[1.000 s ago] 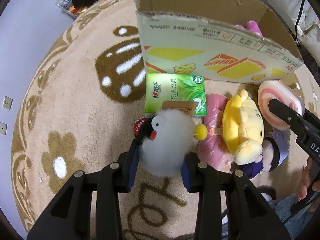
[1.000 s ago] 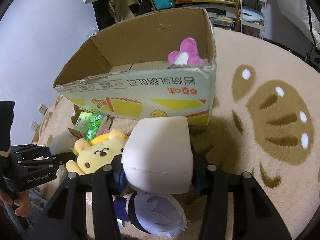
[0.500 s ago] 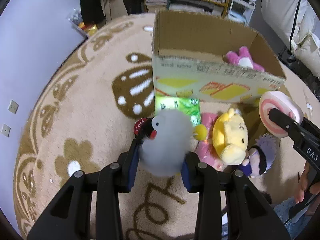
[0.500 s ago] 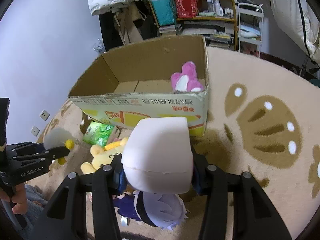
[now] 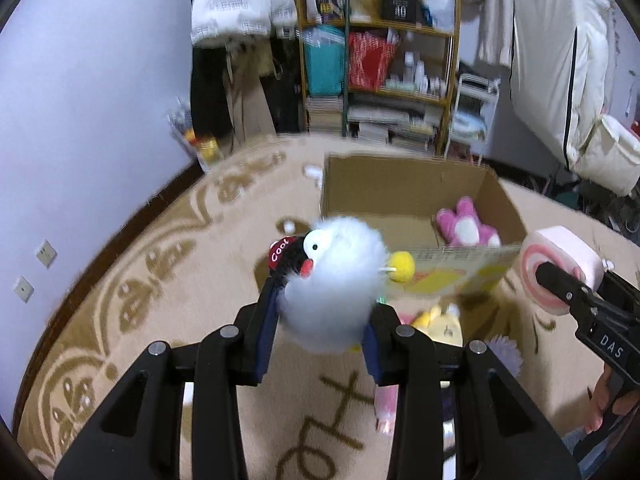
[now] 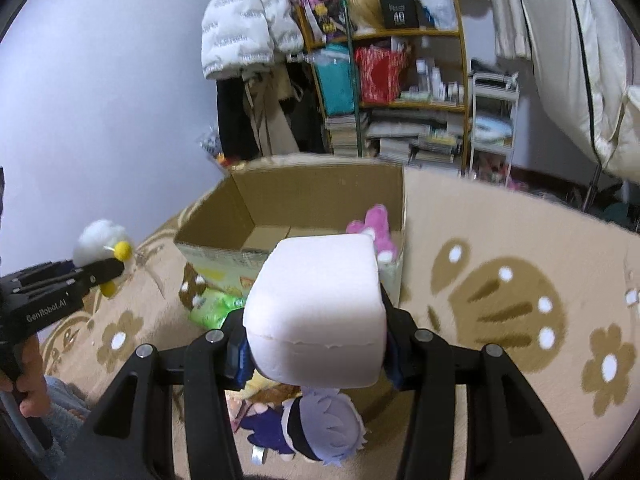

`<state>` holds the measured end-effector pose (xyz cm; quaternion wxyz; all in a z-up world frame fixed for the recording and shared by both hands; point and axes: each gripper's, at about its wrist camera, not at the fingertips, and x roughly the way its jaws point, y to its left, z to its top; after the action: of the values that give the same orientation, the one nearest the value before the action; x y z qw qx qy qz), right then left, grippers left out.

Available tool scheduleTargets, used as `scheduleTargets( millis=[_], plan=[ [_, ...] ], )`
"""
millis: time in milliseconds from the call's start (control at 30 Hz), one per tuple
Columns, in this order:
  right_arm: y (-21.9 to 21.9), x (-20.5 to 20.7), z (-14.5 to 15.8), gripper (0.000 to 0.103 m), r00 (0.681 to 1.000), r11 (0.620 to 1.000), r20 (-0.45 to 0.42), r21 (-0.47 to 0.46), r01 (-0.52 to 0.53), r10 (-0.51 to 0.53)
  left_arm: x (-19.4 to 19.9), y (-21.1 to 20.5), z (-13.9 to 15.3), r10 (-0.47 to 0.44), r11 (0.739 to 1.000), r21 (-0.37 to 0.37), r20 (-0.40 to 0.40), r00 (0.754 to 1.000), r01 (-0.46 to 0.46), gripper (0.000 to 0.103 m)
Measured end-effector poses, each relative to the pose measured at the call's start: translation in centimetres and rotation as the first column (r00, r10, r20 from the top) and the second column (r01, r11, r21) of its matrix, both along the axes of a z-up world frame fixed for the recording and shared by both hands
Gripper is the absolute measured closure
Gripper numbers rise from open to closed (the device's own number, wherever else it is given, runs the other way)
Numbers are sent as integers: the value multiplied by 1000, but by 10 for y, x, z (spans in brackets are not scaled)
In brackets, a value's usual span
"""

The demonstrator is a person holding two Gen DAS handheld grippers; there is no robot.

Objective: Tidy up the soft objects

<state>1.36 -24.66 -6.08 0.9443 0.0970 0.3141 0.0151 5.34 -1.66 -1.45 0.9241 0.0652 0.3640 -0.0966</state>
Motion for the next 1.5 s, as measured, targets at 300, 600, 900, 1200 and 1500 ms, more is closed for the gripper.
scheduleTargets(
  millis=[300,600,900,1200,1500],
  plan=[
    [-5,-4,21,51,995,999,100,-23,28,-26,-4,5,32,12,999,-51,143,990,-4,68],
    [-14,3,29,51,987,998,147,-19,61,-57,3,3,46,7,998,-67,217,976,7,68],
    [-19,19,34,51,980,995,180,-28,91,-84,20,-10,47,-13,998,-55,245,969,27,68],
    [-22,36,34,51,978,996,194,-31,89,-82,38,-19,44,-27,998,-42,255,967,39,68],
    [-17,65,30,51,984,998,172,-43,56,-48,66,-31,34,-40,998,-33,224,974,48,68]
  ],
)
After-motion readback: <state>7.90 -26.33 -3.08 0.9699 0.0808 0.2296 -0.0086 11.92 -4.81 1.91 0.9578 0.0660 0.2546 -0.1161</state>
